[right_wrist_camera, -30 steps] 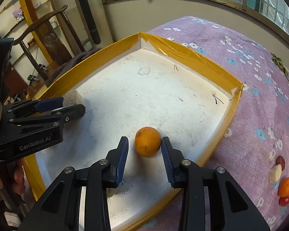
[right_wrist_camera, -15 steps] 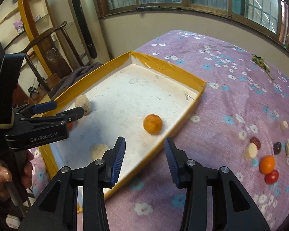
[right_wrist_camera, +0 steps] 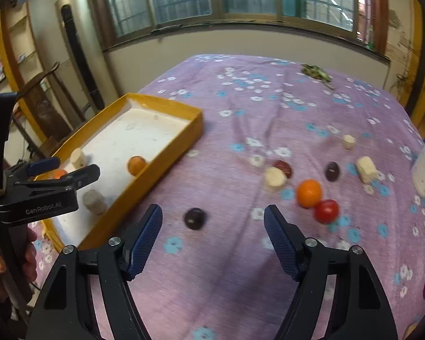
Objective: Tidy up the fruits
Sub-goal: 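Grasp the dark plum with the left gripper while the right grasps the tomato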
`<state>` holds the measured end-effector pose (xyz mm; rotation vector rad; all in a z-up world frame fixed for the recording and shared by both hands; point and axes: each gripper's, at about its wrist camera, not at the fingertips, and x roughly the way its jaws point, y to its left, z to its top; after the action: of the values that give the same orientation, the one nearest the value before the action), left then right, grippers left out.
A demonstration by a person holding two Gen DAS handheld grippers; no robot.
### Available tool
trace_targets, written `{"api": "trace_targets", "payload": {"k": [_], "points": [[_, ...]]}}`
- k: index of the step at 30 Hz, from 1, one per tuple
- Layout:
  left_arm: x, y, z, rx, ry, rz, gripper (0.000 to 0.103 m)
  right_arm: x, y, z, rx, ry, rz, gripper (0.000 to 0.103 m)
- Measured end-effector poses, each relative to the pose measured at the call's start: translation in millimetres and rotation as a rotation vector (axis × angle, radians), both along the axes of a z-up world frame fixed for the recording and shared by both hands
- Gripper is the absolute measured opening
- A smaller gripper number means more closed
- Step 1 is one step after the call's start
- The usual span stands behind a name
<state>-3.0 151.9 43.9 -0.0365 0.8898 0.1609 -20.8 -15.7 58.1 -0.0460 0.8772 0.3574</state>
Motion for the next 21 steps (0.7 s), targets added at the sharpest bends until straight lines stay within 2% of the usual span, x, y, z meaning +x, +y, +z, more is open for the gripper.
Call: {"api": "trace_targets", "payload": {"k": [12, 21], "points": [[9, -77, -2, 0.016, 0.023, -0.136, 0.098, -2, -90, -12, 0.016, 0.02, -0.147, 0.075], [16, -114, -13, 0.05, 0.071, -0.205, 0.098, 30, -105, -38, 0.016, 0.042, -0.095, 0.075]]}}
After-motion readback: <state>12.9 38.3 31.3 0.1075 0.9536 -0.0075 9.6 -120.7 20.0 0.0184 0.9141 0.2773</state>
